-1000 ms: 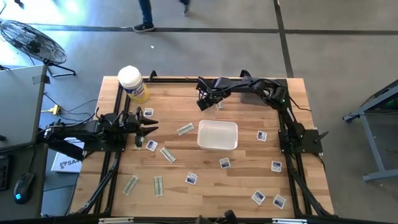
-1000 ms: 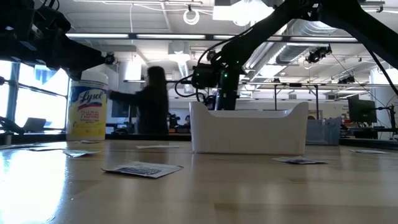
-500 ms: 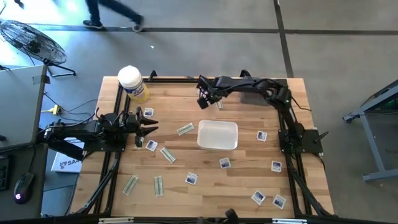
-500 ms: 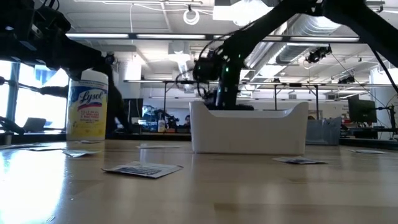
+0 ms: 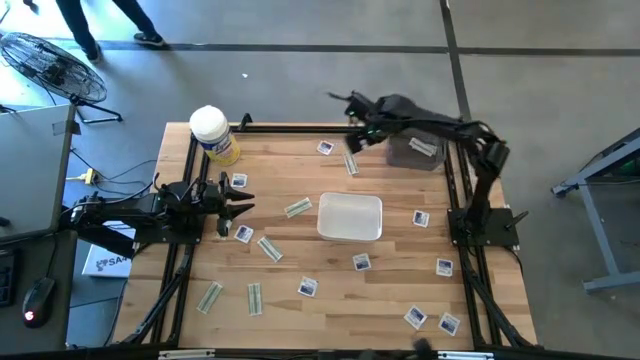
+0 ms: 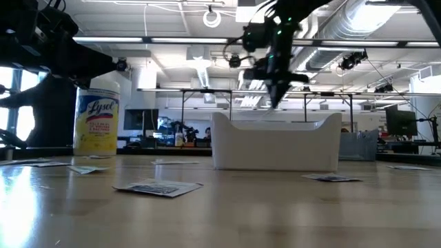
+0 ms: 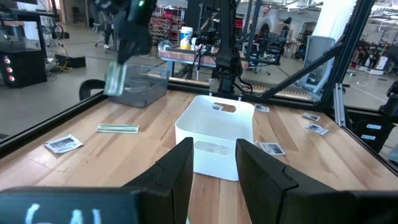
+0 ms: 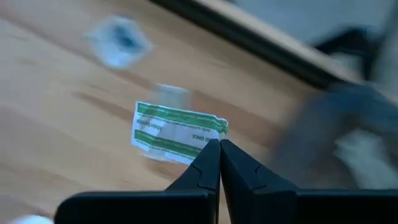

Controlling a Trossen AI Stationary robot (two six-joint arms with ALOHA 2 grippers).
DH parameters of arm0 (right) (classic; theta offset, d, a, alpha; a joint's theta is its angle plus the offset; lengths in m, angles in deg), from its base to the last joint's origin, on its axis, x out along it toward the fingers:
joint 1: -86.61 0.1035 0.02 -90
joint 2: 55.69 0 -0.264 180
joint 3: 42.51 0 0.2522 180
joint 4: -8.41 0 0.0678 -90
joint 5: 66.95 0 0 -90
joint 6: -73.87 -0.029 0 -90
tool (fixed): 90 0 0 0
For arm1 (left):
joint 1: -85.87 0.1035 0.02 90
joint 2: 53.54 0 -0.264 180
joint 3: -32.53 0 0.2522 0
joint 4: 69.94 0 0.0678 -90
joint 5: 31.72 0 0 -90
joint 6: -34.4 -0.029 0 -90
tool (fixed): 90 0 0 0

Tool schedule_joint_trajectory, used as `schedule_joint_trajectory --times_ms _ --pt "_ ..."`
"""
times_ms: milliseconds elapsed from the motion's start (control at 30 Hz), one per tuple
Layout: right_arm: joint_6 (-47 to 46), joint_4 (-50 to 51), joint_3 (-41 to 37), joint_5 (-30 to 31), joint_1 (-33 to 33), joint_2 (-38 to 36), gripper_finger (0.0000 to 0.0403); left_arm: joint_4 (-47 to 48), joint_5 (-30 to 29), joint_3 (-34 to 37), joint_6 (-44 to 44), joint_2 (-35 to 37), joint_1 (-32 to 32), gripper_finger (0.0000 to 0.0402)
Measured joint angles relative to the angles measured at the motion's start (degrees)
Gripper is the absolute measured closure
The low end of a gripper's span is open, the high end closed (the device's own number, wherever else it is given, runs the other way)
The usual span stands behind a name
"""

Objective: Pick & Place First Aid Supplies
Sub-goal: Put the green bandage into the black bin

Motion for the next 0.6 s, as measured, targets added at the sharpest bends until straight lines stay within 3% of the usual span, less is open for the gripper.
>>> schedule_joint_trajectory --times_ms 333,467,600 --pt "-12.4 25.7 -0.2 12.7 -7.4 -9.6 0.0401 0.0 0.0 0.0 0.0 0.0 0.0 0.0283" --pt "-17.3 24.4 -5.9 13.0 -9.6 -13.2 0.0402 0.0 -0.1 0.0 0.0 0.0 0.0 0.0283" --pt "-20.6 16.2 -15.7 11.3 -11.7 -17.3 0.0402 0.0 -0.1 0.0 0.0 0.0 0.0 0.0283"
